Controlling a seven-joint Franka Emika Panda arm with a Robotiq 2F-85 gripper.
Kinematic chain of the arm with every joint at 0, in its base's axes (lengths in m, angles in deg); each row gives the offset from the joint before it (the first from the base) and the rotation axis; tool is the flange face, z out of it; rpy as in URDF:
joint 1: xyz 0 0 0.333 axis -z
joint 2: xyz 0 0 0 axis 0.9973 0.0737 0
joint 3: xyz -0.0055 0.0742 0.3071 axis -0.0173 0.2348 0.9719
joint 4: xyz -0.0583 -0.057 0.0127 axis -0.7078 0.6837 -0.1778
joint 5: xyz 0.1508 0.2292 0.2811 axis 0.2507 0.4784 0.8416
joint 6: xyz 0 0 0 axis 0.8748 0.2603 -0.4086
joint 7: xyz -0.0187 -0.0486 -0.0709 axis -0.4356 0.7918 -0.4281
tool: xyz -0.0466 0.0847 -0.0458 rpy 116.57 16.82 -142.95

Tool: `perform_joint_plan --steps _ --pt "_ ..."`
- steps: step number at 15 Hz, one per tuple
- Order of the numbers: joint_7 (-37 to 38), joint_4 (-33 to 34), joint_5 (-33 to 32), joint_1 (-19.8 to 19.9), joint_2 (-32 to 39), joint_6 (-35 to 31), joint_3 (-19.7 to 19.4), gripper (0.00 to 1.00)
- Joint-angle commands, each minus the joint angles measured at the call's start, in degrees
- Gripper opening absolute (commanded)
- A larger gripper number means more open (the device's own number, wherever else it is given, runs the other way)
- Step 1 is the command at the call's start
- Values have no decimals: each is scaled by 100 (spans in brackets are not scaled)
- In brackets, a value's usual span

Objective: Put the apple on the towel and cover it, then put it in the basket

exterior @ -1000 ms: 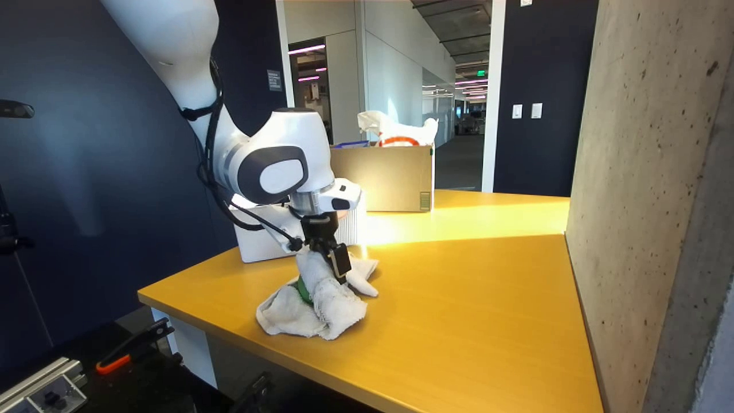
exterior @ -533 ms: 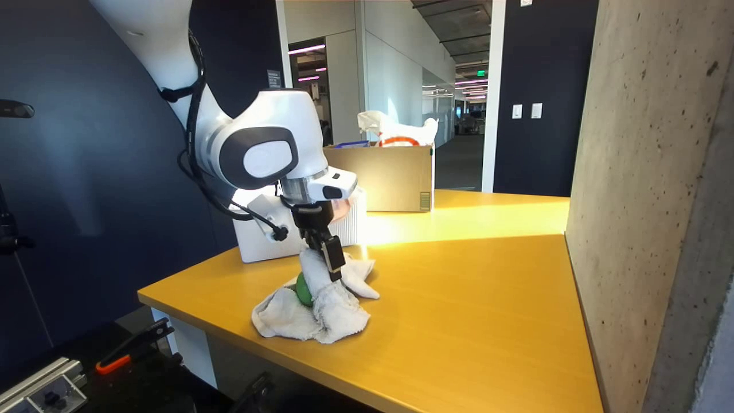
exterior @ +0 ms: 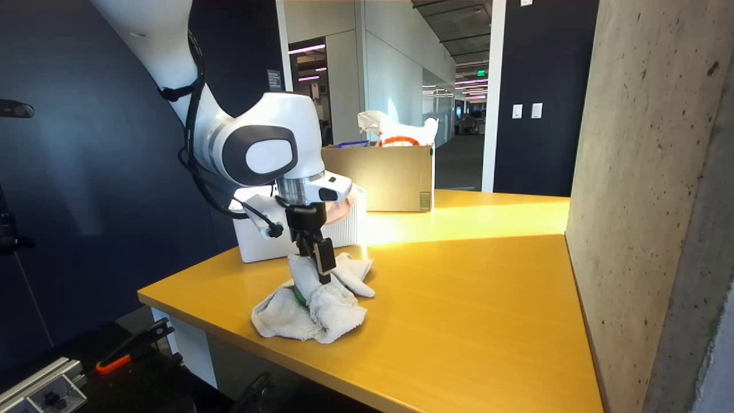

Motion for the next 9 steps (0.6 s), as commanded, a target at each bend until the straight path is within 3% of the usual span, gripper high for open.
perform_joint_plan --steps 1,9 --pt "22 343 -140 -134 254 334 -82 100" --pt "97 1053 -353 -360 911 831 -130 100"
